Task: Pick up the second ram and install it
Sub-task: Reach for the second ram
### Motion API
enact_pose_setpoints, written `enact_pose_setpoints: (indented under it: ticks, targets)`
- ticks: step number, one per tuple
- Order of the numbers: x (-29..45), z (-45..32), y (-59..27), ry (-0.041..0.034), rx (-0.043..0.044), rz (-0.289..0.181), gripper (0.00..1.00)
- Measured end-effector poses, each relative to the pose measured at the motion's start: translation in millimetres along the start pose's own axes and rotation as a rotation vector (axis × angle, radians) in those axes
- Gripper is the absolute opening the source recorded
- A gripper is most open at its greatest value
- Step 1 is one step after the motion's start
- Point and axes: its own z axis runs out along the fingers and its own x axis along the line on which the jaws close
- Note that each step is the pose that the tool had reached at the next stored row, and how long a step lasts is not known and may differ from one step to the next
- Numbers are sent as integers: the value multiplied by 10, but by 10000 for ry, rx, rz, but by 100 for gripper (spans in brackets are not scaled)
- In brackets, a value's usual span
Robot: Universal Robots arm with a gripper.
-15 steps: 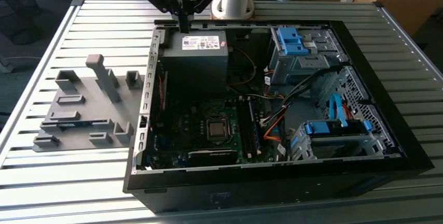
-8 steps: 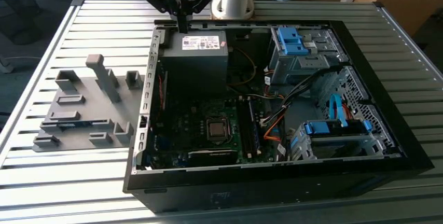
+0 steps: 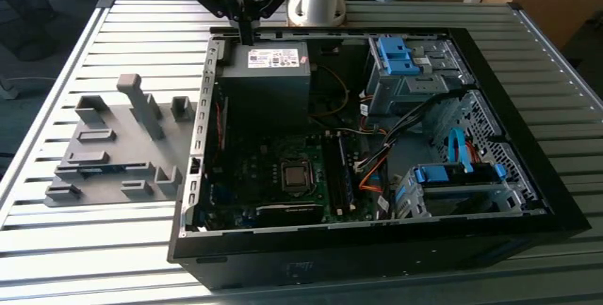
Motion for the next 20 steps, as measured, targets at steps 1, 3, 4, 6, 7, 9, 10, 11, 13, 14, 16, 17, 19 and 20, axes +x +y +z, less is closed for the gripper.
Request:
enact_pose_setpoints:
  ticks: [1, 3, 4, 6, 7, 9, 10, 11, 13, 14, 16, 17, 19, 20]
  targets:
    - [3, 0, 0, 0, 1, 0, 11]
    - [10, 0, -1, 0, 1, 0, 11]
    - [13, 0, -1, 0, 1, -1, 11]
    - [20, 0, -2, 0, 1, 0, 11]
    - [23, 0, -2, 0, 0, 0, 11]
    - [30, 0, -2, 0, 0, 0, 11]
    - [34, 0, -3, 0, 0, -1, 11]
    - [37, 0, -3, 0, 0, 0, 11]
    - [44, 0, -3, 0, 0, -1, 11]
    - [47, -1, -4, 0, 1, -1, 11]
    - [54, 0, -4, 0, 0, -1, 11]
    - [57, -1, -4, 0, 0, 0, 11]
    - [64, -1, -5, 0, 0, 0, 11]
    - [67, -1, -5, 0, 1, 0, 11]
